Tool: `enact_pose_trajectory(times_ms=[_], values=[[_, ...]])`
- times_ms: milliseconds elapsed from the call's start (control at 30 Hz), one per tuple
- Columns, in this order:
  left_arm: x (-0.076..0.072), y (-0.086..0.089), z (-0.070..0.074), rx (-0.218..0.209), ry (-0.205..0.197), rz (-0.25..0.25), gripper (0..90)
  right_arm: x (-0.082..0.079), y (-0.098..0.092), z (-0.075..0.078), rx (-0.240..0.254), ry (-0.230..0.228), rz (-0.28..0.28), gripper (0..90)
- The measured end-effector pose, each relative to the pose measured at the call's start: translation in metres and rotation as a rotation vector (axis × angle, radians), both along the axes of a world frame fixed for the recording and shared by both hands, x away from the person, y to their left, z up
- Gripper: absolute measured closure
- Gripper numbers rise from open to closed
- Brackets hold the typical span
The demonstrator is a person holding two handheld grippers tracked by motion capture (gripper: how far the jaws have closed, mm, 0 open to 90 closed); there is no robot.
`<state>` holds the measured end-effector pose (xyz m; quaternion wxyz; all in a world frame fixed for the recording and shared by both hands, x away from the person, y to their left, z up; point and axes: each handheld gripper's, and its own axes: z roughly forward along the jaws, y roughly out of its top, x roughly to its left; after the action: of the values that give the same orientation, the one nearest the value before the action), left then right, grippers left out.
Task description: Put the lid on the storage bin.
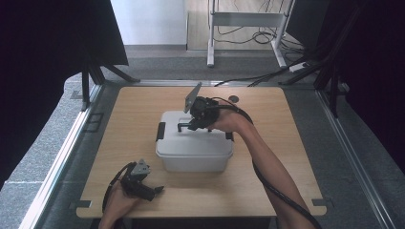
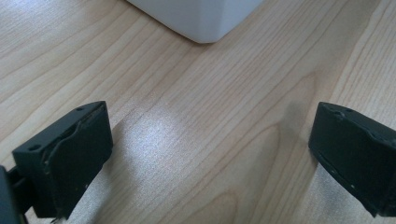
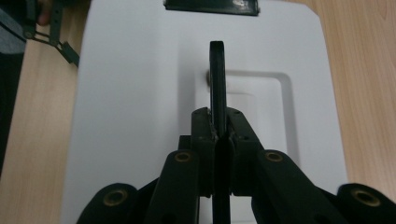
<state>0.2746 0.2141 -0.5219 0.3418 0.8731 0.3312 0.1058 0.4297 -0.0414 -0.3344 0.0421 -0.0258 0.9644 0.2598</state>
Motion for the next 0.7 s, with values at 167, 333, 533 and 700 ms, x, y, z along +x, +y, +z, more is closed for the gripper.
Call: enact_pose_trajectory(times_ms=[167,333,533,700], values=[[0.000,0.000,0.000,-0.001,0.000,0.002,0.0,-0.002,-0.009,0.004,0.037,-0.001,-0.031,65.0],[0.000,0.000,0.000,0.000,0.000,0.003,0.0,-0.008,-0.019,0.013,0.055,-0.026,-0.087,45.2],[0.000,0.000,0.000,0.003,0.001,0.001,0.0,-0.015,-0.042,0.017,0.051,-0.052,-0.223,25.7],[0.000,0.000,0.000,0.004,0.000,0.002,0.0,-0.021,-0.067,0.019,0.101,-0.055,-0.313,17.8]])
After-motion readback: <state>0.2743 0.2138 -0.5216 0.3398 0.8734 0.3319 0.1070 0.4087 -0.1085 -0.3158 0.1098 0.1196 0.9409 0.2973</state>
